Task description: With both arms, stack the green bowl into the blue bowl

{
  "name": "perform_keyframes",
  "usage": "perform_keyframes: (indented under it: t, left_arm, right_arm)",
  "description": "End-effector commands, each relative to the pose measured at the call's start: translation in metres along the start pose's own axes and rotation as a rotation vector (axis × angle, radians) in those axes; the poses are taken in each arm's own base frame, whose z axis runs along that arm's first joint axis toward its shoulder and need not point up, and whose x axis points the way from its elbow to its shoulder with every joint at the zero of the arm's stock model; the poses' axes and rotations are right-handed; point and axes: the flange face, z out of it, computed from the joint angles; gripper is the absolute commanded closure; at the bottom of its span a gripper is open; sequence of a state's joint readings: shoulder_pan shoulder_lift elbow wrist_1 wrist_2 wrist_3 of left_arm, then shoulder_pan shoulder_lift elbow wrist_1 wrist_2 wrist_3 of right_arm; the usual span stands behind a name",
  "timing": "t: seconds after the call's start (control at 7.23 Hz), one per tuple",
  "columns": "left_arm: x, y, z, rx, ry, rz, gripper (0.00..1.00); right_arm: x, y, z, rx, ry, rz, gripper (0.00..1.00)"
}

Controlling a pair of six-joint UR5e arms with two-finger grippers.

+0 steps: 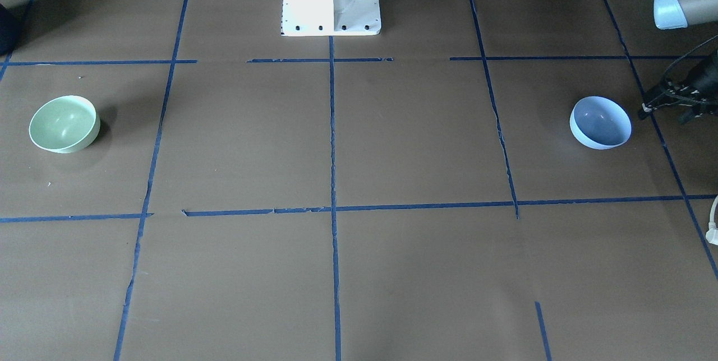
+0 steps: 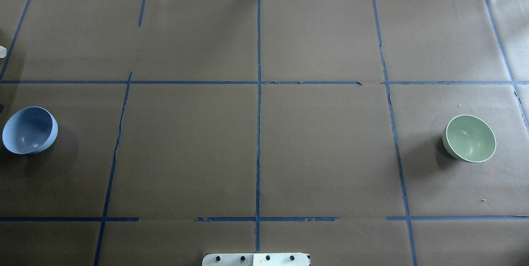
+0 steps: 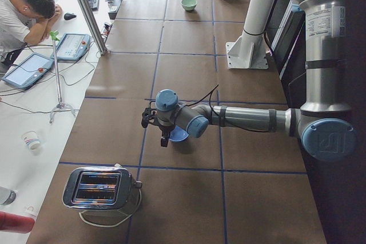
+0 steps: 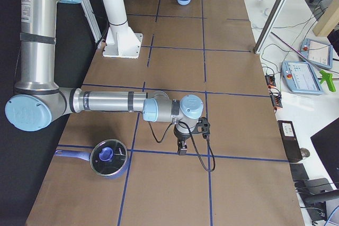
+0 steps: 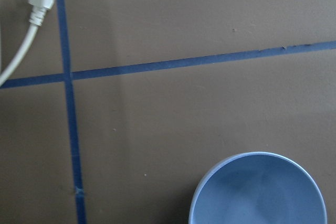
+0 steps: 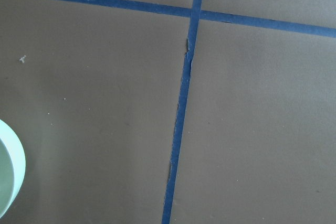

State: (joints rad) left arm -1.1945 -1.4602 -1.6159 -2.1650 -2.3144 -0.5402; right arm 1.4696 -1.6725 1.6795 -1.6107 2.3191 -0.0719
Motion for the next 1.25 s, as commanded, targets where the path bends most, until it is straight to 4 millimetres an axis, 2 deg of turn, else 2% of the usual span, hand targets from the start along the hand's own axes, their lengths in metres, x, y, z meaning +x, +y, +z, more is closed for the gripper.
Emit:
perform_keyframes:
  t: [0.0,0.28,0.42,0.55,0.69,0.83,1.11]
  left_arm:
    - [-0.004,0.015,0.042,0.018,-0.004,-0.046,0.0]
    - [0.003,0.018,0.054,-0.007,-0.003,-0.037,0.0]
    - [0.007,0.02,0.058,-0.015,-0.001,-0.028,0.07]
    - [0.008,0.019,0.057,-0.014,0.002,-0.043,0.45]
    - [0.011,0.017,0.057,-0.013,0.005,-0.054,0.75]
    - [0.011,0.017,0.057,-0.011,0.007,-0.052,0.91]
    - [0.019,0.014,0.053,-0.009,0.022,-0.047,0.95]
  right_arm:
    - [0.001,0.001,0.001,-0.002,0.001,0.001,0.0]
    - [0.0,0.001,0.001,-0.003,0.001,0.0,0.0]
    - [0.001,0.001,0.001,-0.003,0.001,0.002,0.0]
    - [0.002,0.001,0.001,-0.003,0.003,0.002,0.0]
    - [0.002,0.001,0.001,-0.003,0.003,0.002,0.0]
    - [0.001,0.001,0.002,-0.004,0.003,0.001,0.0]
    - [0.002,0.001,0.001,-0.003,0.003,0.002,0.0]
